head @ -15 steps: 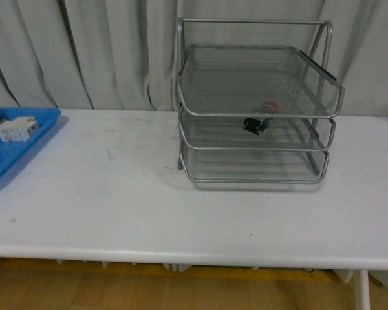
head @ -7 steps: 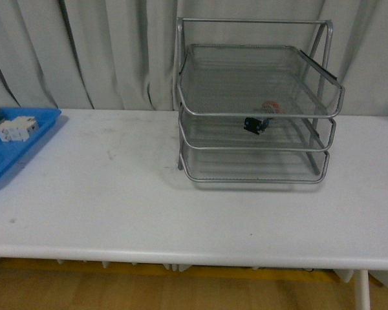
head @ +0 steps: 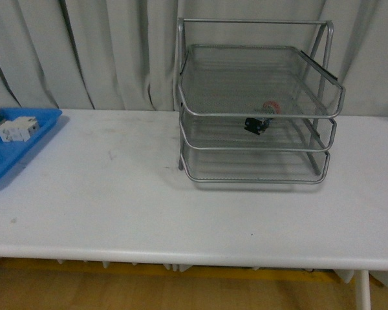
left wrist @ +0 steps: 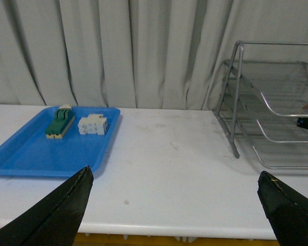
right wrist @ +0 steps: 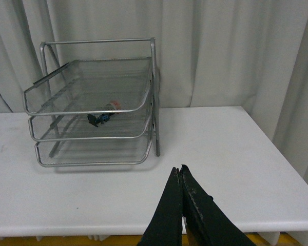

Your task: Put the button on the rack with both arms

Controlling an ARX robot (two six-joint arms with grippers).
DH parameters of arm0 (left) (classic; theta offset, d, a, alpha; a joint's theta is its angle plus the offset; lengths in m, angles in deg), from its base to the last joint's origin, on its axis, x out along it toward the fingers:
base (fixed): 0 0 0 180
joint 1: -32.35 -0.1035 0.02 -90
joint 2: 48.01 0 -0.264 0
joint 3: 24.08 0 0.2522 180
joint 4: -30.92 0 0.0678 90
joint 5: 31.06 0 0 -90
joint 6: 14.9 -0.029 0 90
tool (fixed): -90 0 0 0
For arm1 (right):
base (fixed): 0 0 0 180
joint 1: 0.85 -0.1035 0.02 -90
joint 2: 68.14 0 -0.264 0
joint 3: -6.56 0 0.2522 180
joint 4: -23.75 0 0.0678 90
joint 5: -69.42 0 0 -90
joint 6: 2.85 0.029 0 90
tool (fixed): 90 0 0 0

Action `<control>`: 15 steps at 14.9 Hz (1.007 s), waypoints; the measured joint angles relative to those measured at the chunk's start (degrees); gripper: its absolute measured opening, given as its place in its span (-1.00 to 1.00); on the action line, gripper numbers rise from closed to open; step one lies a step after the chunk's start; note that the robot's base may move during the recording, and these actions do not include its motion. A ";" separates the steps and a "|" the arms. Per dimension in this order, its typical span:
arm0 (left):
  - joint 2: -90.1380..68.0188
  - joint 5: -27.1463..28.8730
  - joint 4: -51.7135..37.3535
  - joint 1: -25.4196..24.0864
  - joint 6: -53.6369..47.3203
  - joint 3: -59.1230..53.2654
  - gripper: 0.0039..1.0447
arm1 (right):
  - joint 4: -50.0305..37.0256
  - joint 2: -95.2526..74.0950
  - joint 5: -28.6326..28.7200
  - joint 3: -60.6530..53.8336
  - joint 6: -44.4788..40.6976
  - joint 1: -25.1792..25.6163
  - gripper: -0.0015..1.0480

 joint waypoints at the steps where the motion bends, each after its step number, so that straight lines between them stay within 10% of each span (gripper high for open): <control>1: 0.00 -0.02 0.02 0.00 0.00 0.00 0.88 | 0.00 0.00 0.00 0.00 0.00 0.00 -0.97; 3: 0.00 -0.02 0.02 0.00 -0.02 0.00 0.88 | 0.00 0.00 0.00 0.00 -0.11 0.00 -0.94; 11: 0.00 -0.02 0.02 0.00 0.00 0.00 0.88 | 0.00 0.00 0.00 0.00 -0.07 0.00 0.91; 15: 0.00 -0.02 0.02 0.00 0.00 0.00 0.88 | 0.00 0.00 0.00 0.00 -0.13 0.00 0.87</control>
